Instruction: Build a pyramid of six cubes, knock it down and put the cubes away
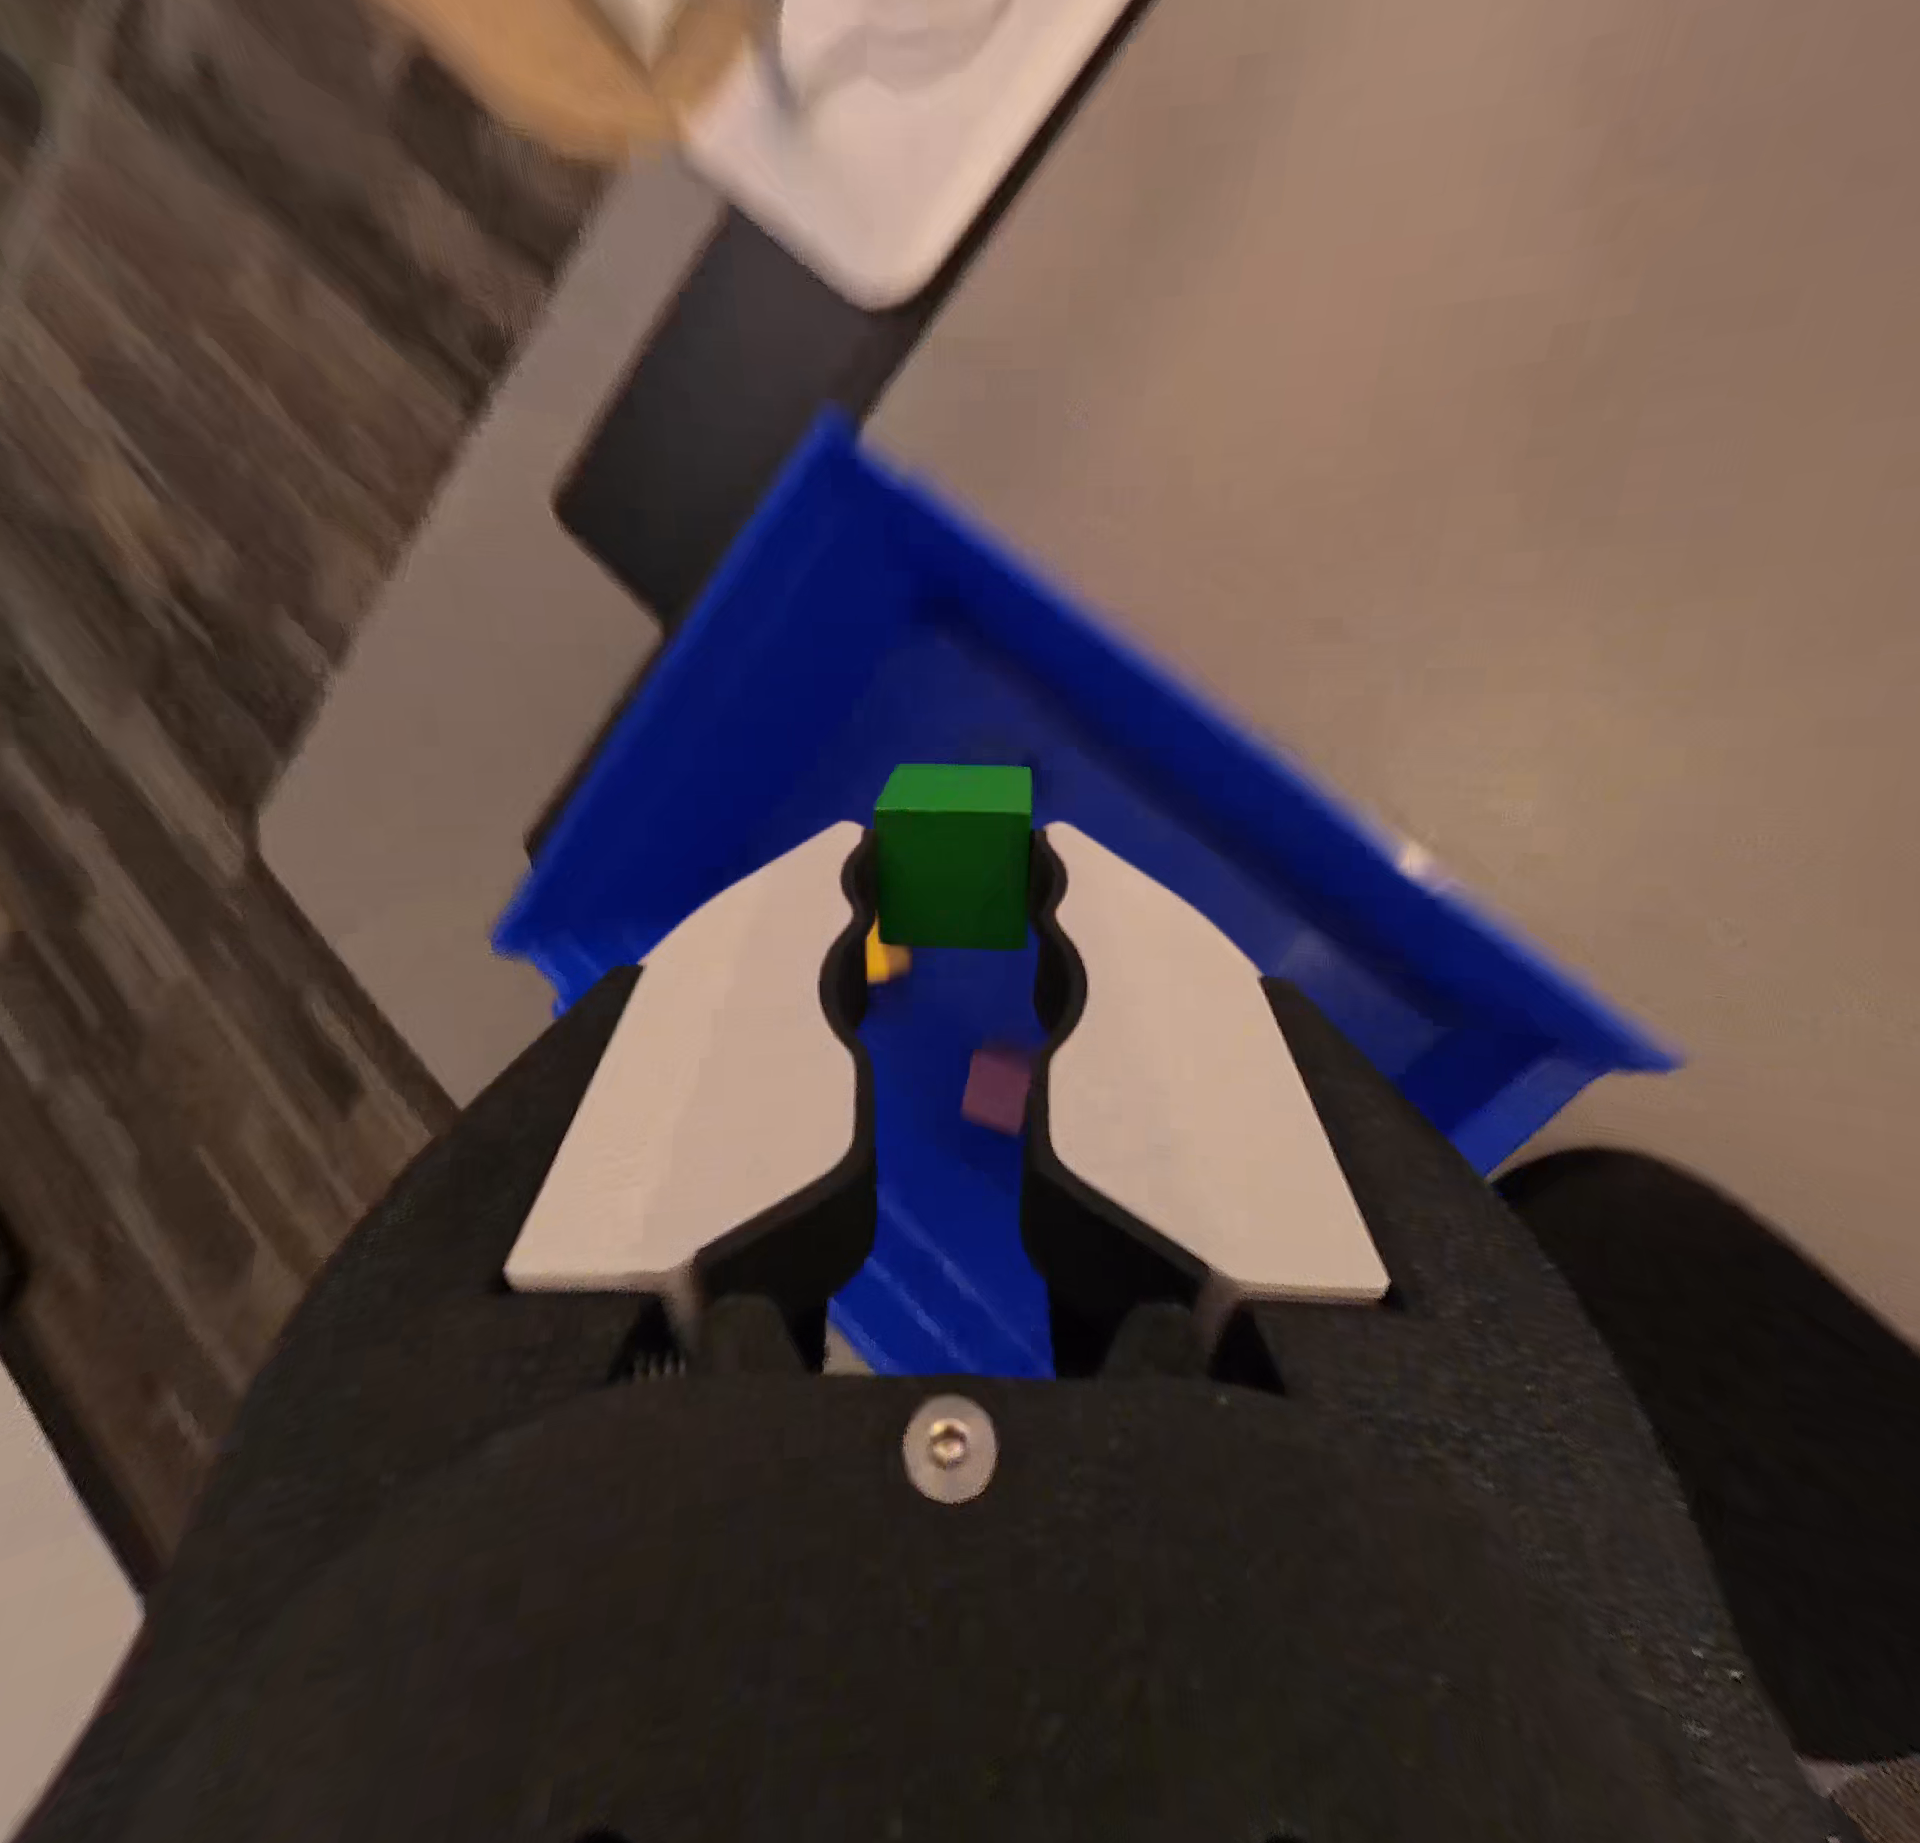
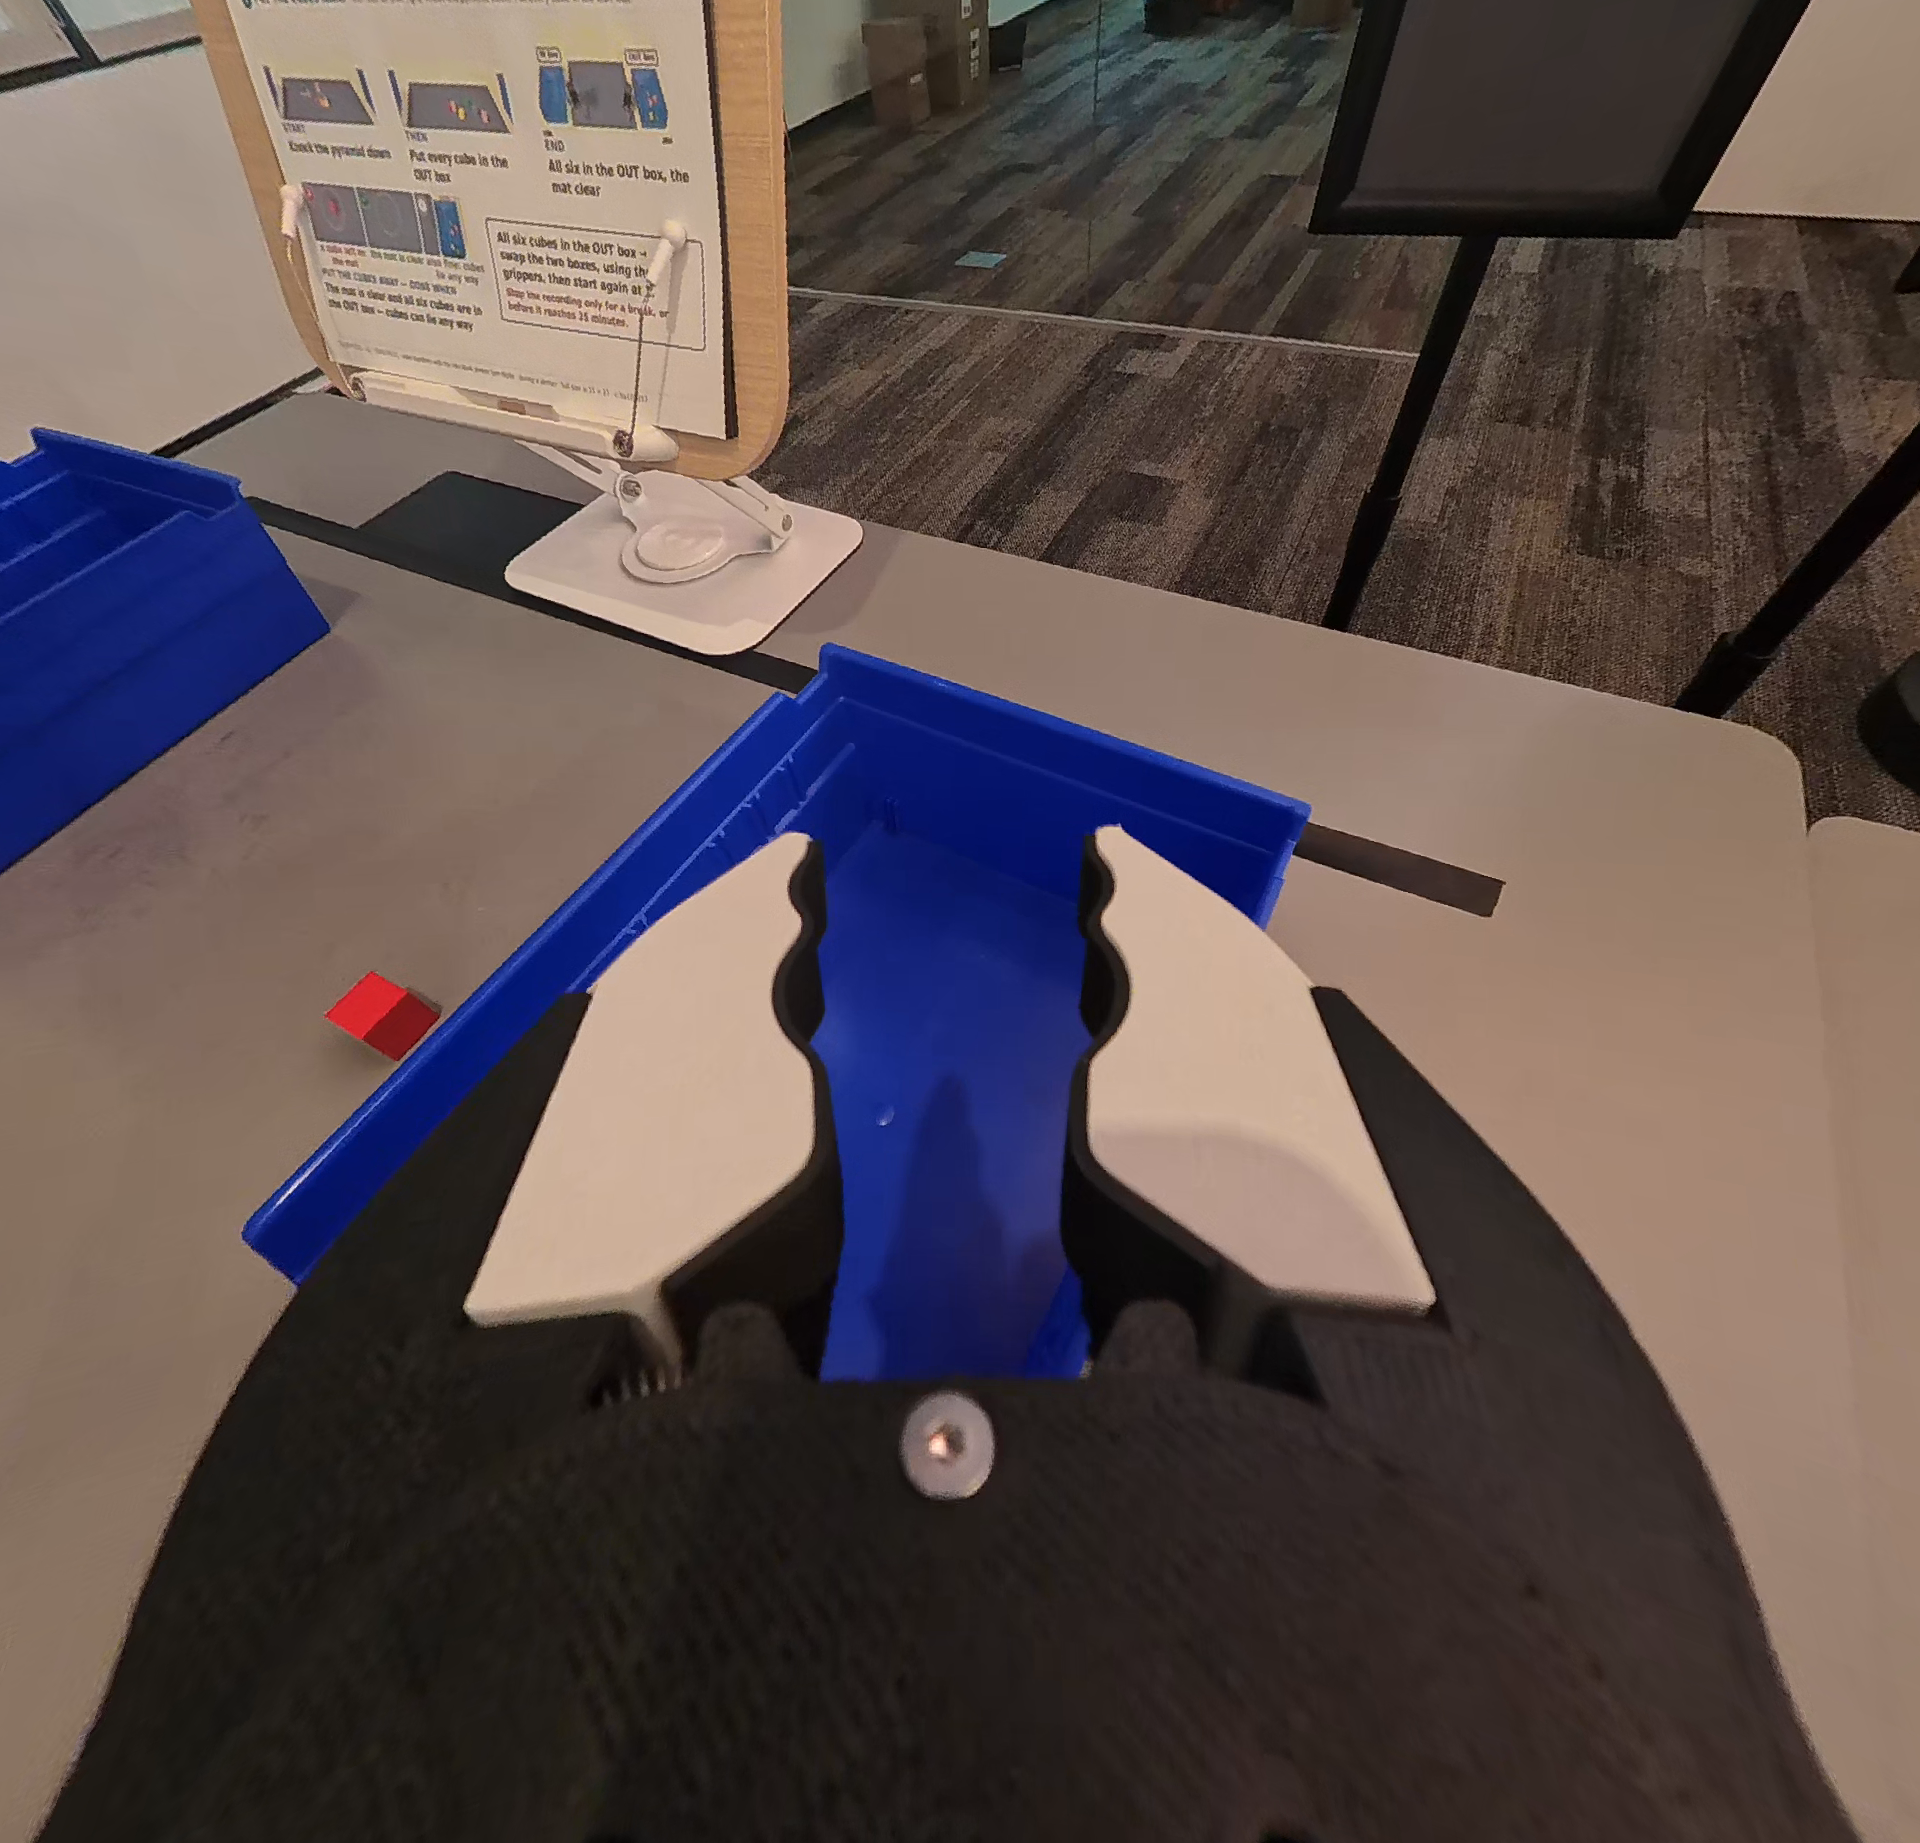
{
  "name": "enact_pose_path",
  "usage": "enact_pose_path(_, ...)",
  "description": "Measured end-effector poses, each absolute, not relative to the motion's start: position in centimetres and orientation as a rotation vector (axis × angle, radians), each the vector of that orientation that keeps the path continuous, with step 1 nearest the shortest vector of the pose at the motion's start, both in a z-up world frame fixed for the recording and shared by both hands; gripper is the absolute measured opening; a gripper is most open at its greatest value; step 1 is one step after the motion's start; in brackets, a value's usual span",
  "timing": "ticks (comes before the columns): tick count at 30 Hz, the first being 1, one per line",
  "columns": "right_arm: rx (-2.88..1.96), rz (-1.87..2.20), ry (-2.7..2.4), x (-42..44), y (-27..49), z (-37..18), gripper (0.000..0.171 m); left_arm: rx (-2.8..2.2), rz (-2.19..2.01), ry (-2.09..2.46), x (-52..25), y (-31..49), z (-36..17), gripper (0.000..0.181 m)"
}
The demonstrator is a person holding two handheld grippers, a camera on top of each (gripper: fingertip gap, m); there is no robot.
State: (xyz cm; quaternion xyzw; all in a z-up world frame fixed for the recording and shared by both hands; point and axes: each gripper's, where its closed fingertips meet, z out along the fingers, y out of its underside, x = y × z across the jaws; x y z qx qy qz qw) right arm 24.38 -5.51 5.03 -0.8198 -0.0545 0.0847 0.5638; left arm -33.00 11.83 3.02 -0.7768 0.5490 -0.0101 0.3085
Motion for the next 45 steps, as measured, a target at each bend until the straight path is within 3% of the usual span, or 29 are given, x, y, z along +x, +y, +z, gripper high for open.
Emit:
enact_pose_path(4, -1.928, 0.193, -0.136, 24.2, -5.5, 5.2, 0.048, -1.874, -0.266, 1.657, -22.8, 5.5, 5.1, 0.028)
enact_pose_path(8, -1.919, 0.189, -0.146, 24.0, -5.7, 5.6, 0.048, -1.732, -0.317, 1.982, -14.5, -0.9, -1.0, 0.028)
enact_pose_path(13, -1.906, 0.203, -0.150, 23.9, -5.9, 5.8, 0.048, -1.667, -0.155, 2.231, -9.9, -3.5, -9.0, 0.028)
enact_pose_path(20, -1.903, 0.216, -0.153, 24.0, -5.8, 5.7, 0.048, -1.659, -0.081, 2.338, -7.8, -3.3, -13.2, 0.028)
enact_pose_path(45, -1.912, 0.231, -0.146, 24.6, -5.9, 5.3, 0.049, -1.694, -0.094, 2.383, -6.0, -3.1, -15.2, 0.028)
